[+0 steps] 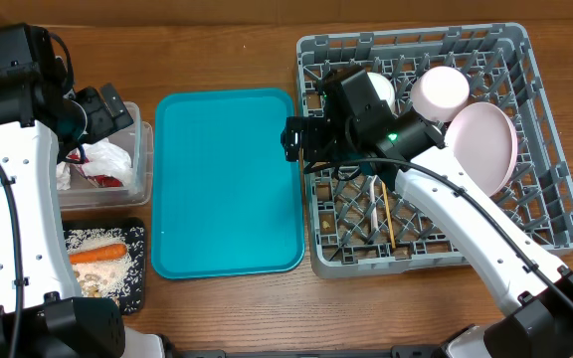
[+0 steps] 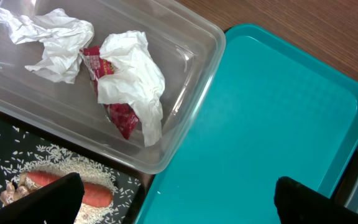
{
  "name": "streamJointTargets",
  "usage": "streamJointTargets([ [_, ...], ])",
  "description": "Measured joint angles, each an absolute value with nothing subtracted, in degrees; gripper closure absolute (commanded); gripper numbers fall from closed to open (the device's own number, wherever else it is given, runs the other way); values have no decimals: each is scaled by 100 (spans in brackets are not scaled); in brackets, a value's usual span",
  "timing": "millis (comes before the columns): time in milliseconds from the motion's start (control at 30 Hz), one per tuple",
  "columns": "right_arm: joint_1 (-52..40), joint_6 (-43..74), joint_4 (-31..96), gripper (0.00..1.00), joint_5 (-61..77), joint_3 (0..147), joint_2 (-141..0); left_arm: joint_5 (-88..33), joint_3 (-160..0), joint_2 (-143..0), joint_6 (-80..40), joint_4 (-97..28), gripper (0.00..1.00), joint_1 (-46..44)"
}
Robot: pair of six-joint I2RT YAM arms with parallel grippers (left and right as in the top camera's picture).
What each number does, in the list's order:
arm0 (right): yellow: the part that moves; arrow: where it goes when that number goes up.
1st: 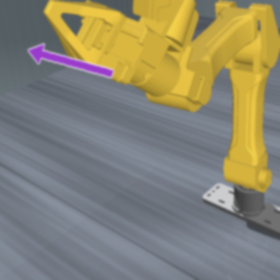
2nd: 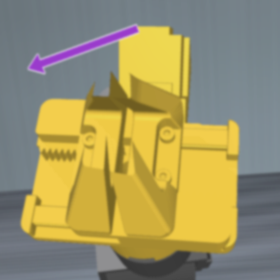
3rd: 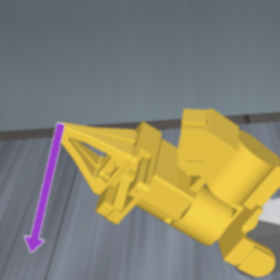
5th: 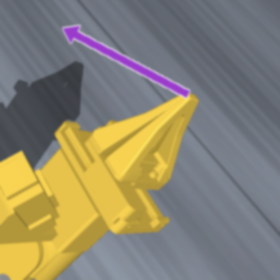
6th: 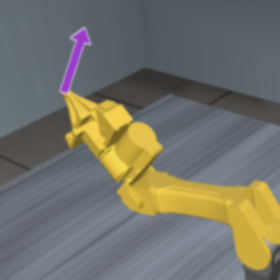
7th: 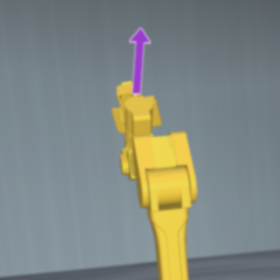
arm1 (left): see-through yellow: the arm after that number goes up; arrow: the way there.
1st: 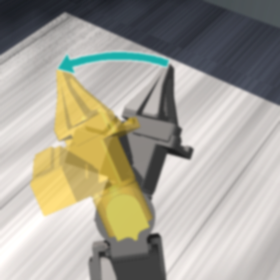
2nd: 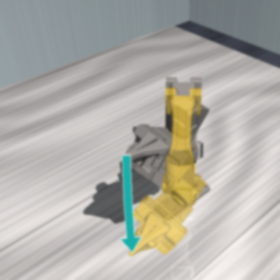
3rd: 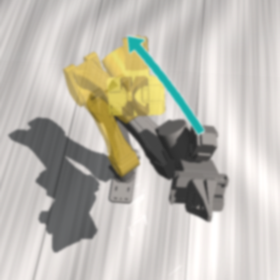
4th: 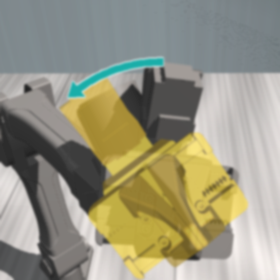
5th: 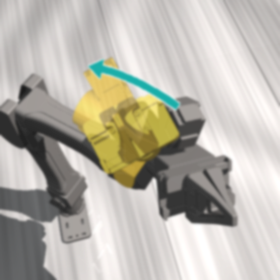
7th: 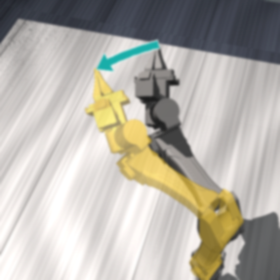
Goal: Sort waste into correct bins and load items into the dishwasher
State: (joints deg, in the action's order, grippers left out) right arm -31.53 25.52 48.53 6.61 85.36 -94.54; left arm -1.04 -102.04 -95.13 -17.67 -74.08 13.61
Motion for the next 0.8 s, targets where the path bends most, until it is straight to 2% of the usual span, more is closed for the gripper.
streamJointTargets([
  [400,-3155,2550,4797,0,351,8525,-9454,-102,-10204,-9513,-1767,-7406,0,1361],
  [467,-3153,2541,4287,0,364,8510,-9454,-102,-10204,-9513,-1767,-7408,0,1361],
  [633,-3155,2154,2010,0,1002,8473,-9452,-102,-10206,-9513,-1767,-7411,0,1361],
  [800,-3186,1660,1459,0,1210,8473,-9129,-104,-10206,-9513,-1767,-7406,0,1361],
])
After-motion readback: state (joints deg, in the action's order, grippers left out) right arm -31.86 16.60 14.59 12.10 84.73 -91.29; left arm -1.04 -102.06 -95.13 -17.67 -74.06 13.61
